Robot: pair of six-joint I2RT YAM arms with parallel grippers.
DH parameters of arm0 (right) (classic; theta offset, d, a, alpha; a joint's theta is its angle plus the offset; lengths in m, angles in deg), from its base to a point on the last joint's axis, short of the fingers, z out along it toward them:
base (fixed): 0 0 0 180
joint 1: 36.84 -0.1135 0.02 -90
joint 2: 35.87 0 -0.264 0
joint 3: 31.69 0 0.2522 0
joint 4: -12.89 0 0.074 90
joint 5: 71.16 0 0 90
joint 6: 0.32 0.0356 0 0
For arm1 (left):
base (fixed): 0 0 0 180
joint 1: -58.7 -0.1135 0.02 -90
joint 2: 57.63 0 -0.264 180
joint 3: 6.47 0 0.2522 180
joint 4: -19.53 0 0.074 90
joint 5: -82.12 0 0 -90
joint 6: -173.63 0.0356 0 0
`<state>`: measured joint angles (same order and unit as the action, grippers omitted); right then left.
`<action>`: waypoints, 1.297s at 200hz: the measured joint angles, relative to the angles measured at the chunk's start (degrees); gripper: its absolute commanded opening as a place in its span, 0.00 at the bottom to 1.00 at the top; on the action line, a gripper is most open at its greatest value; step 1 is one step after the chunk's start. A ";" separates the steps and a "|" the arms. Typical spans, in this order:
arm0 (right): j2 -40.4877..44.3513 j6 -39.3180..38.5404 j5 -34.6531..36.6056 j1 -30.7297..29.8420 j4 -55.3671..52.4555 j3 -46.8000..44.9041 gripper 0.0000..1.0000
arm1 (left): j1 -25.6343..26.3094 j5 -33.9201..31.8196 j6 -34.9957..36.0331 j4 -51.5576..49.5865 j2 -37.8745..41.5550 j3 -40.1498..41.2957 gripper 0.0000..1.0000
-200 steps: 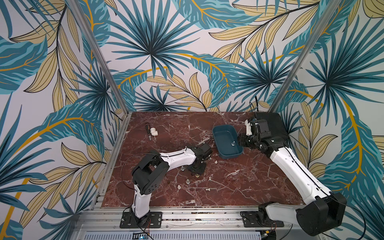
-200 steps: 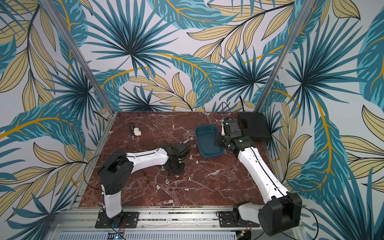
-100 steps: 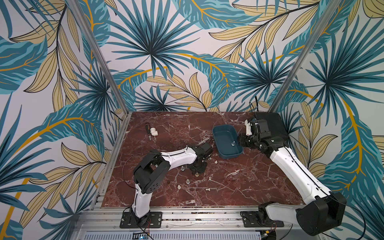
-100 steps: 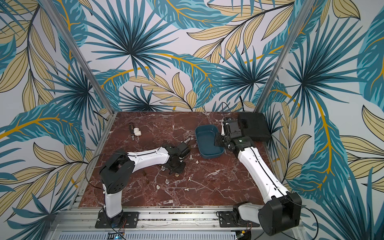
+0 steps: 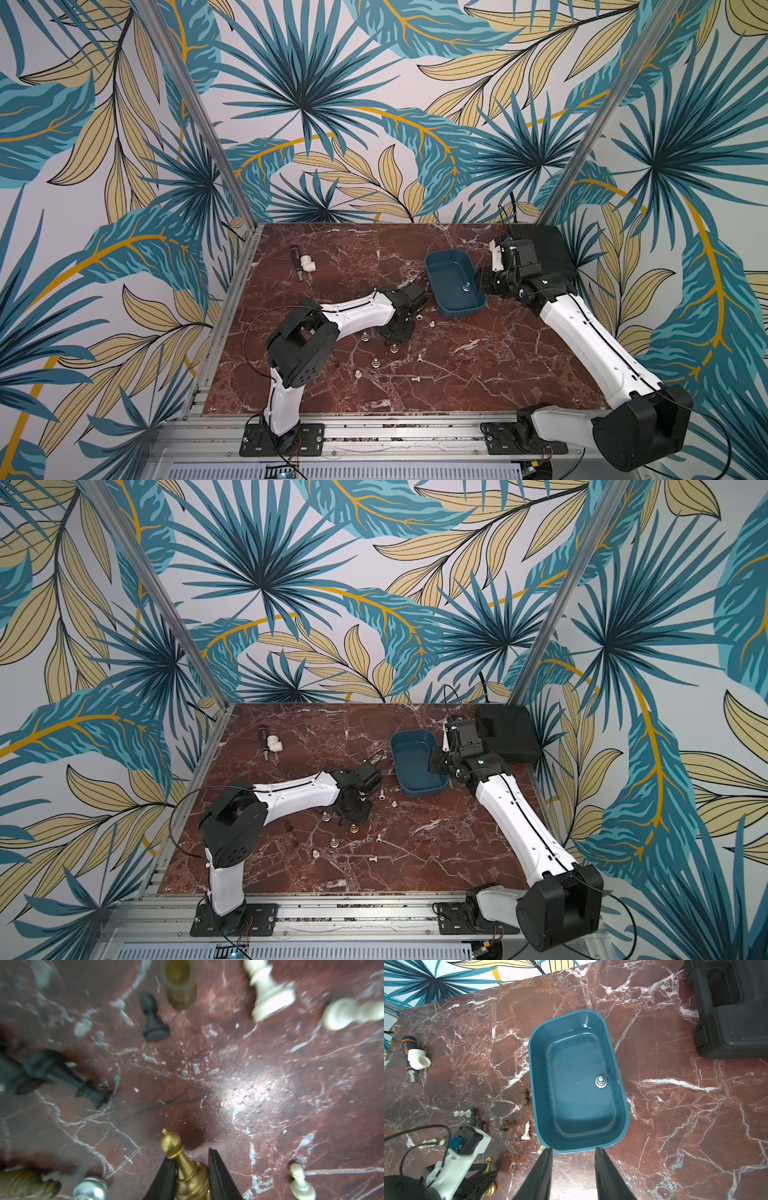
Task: Put the chess pieces into the storage box
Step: Pick up the chess piece at the center of the board, then place the chess piece in the storage box.
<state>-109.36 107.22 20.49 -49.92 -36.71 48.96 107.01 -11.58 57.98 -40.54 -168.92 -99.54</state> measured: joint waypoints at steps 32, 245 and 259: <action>0.79 0.04 0.46 0.00 0.00 -0.02 0.38 | 0.37 -1.09 2.05 -0.20 0.87 -6.27 0.23; 11.17 1.51 3.04 0.00 -4.68 -1.95 0.38 | -0.04 6.54 15.78 4.17 -28.65 -47.06 0.51; 12.20 2.21 2.05 -0.33 -5.81 -3.26 0.38 | -0.04 6.51 15.69 4.35 -25.46 -45.62 0.51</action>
<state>-97.16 109.42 22.54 -50.25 -42.52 45.71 106.97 -5.07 73.67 -36.19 -194.38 -145.15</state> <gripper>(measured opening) 0.379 0.513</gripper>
